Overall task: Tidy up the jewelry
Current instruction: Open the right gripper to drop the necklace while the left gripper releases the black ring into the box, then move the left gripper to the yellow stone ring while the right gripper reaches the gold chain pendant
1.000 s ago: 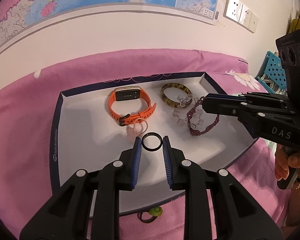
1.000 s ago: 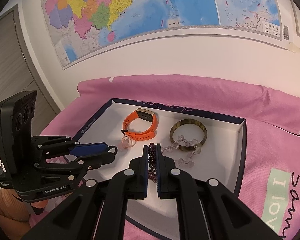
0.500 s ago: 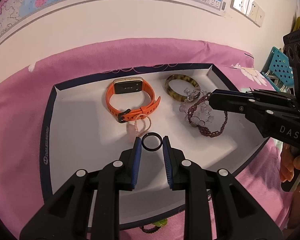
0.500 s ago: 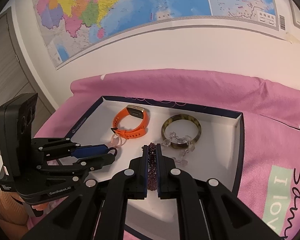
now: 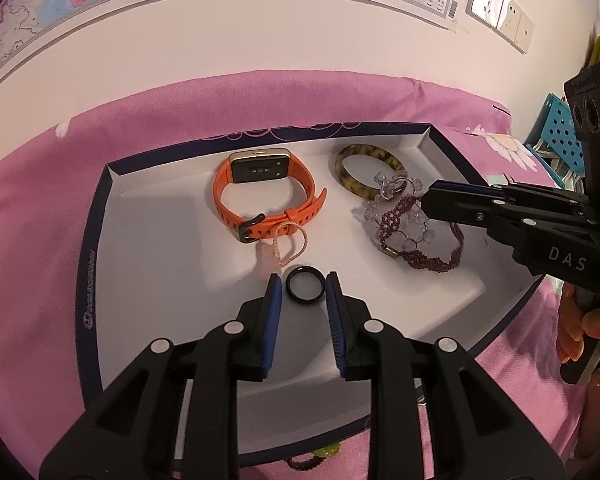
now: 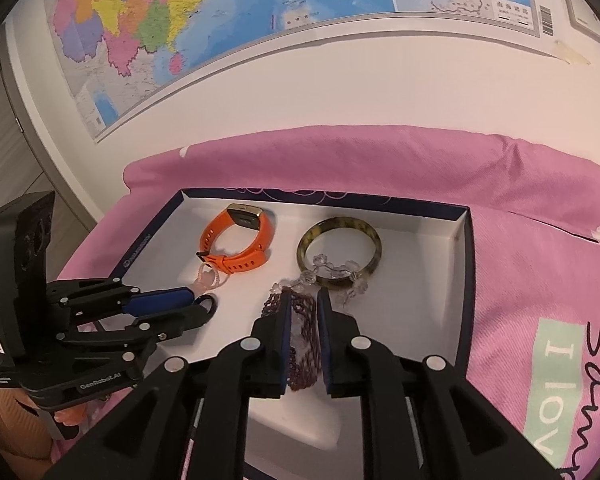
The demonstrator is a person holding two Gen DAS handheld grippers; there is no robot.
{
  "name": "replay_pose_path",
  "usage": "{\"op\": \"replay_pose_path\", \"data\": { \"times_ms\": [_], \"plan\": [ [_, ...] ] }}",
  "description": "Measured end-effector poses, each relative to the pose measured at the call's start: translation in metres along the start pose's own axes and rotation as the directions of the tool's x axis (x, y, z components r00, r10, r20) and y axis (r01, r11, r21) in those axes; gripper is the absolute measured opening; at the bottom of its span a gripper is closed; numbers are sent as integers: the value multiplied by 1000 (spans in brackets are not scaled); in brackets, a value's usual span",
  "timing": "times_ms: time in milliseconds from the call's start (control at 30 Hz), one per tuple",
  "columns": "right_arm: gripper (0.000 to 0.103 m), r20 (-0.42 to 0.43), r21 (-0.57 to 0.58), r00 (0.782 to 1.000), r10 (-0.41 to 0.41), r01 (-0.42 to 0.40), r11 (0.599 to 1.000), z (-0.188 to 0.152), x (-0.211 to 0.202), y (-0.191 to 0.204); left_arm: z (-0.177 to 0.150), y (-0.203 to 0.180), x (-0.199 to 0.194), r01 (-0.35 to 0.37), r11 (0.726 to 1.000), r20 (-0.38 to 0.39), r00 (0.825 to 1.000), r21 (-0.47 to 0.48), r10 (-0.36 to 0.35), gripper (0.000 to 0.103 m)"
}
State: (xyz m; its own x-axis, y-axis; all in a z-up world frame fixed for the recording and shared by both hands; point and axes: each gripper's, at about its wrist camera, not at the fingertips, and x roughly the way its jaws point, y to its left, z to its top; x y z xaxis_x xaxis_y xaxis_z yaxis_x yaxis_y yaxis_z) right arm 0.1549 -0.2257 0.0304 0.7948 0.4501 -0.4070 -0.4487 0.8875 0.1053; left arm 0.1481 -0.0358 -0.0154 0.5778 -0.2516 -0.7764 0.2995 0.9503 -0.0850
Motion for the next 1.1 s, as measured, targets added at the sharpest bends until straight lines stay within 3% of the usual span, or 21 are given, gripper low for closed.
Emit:
{"op": "replay_pose_path", "data": {
  "times_ms": [67,233,400,600,1100],
  "plan": [
    [19,9,2,1000,-12,12,1000,-1,-3,-1,0,1,-6,-17,1000,18,1000,-2,17,42],
    [24,31,-1,999,-18,18,1000,-2,-14,0,-2,9,-41,-18,1000,103,994,-16,20,50],
    [26,49,-45,998,25,-23,999,-11,-33,16,-16,22,-74,1,1000,164,986,-27,3,50],
    [26,35,-130,995,98,-92,987,-32,-52,45,-44,26,-95,8,1000,180,984,-12,-6,50],
    [26,-76,-154,987,141,-151,976,-83,-47,70,-85,18,-93,24,999,117,993,42,-29,50]
  ]
}}
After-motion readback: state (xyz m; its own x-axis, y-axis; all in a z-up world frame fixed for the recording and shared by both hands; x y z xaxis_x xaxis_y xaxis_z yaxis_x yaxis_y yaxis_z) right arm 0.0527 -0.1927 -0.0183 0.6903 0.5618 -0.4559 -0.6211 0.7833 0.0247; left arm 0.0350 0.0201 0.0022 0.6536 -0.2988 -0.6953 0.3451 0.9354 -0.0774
